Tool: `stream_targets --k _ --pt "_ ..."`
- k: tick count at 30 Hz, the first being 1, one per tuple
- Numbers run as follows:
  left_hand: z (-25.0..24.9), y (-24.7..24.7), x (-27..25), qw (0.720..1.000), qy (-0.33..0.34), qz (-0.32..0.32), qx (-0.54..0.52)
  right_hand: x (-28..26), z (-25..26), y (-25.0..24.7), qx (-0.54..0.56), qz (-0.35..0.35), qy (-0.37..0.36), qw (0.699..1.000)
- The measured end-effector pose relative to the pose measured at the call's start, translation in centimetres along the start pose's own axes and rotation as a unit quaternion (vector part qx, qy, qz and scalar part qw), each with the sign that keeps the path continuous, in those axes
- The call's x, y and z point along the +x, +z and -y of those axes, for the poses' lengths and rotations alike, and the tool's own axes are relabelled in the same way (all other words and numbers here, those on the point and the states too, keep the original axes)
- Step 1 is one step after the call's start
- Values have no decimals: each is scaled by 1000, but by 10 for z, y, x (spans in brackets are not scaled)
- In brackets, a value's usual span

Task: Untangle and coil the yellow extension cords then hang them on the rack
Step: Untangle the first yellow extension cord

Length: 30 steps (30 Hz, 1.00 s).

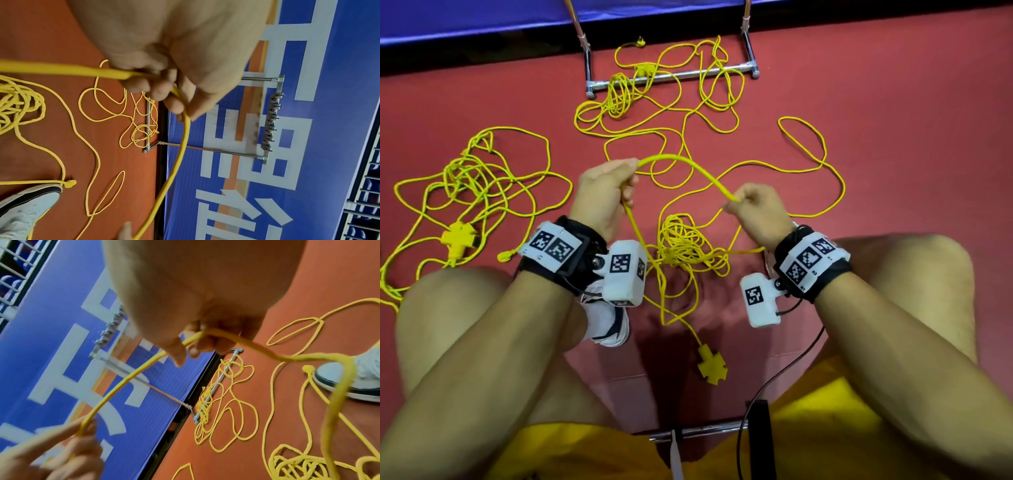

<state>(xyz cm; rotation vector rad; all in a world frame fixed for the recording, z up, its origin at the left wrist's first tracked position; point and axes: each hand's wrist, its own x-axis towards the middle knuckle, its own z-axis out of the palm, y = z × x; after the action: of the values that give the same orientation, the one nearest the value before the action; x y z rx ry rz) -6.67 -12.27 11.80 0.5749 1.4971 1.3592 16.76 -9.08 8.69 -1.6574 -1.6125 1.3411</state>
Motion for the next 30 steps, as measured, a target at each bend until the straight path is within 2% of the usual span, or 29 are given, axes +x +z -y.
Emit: stream_targets --k 2,3,6,9,10,12,14,16,18,21,23,25,28,30 --pt "-1 1 -6 998 -47 29 29 3 -6 -10 -95 -102 4 990" --pt "-1 4 -13 994 -76 63 43 4 -8 -13 -127 -131 11 983" --pt "-1 15 -34 974 -128 173 77 4 -2 -17 -100 -137 62 983" --pt "1 21 -55 943 -151 256 149 2 12 -15 85 -101 77 988" --pt "4 21 -61 925 -167 287 184 1 16 -15 170 -86 81 978" --pt "14 24 -75 882 -223 353 218 1 20 -17 331 -50 90 938" --pt "26 26 -85 847 -283 390 226 -3 27 -18 413 -4 63 909" --pt "40 29 -87 844 -332 374 193 -8 30 -13 420 32 35 906" --pt "45 33 -80 874 -352 317 110 -13 27 -1 382 70 8 921" --pt "39 37 -64 921 -327 201 -60 -24 24 15 325 161 -23 932" --pt "34 32 -49 936 -299 118 -143 -32 21 23 279 227 -46 932" --pt "30 26 -31 938 -287 78 -177 -37 20 27 219 280 -55 933" --pt "21 20 -13 927 -273 14 -258 -41 20 26 185 328 -13 926" --pt "16 22 -9 933 -274 41 -229 -42 21 25 166 338 11 926"
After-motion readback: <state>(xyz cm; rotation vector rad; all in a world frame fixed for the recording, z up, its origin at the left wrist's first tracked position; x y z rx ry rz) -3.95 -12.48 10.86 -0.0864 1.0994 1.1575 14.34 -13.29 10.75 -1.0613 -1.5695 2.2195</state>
